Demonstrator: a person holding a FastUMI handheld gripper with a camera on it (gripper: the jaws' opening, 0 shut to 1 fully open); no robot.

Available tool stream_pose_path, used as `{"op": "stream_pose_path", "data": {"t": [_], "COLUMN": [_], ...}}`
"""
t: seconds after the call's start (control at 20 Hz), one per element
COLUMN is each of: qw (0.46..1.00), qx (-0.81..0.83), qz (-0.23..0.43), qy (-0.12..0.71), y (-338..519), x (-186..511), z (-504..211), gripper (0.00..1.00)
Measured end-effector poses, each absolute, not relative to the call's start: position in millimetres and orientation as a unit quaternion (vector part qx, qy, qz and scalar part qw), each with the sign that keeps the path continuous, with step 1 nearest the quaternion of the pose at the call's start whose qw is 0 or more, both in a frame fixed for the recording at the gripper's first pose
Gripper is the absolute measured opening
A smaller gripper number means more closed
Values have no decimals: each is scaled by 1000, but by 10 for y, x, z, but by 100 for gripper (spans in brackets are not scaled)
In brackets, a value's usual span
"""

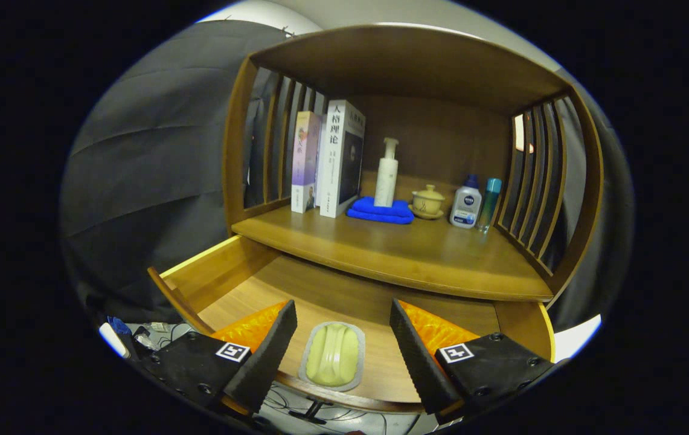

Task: Pull open the drawer, take out the items inside it, and place them on the countertop above the cabinet.

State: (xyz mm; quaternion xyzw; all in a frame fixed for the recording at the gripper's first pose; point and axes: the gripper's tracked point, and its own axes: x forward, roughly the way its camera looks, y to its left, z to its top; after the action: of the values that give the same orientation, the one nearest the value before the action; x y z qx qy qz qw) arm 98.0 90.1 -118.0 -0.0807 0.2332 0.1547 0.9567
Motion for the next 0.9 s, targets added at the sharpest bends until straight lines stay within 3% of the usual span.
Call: {"op": "stream_pose_path", "data": {"t": [0.5, 0.85, 0.9], "qw": [892, 870, 871], "qx": [-58, -50, -54], "qz": [181, 180, 179], "qy": [411, 457, 454], "y": [855, 921, 919], "x": [1084, 1095, 1107], "z": [-1693, -1990, -1971], "gripper": [98, 91, 85]}}
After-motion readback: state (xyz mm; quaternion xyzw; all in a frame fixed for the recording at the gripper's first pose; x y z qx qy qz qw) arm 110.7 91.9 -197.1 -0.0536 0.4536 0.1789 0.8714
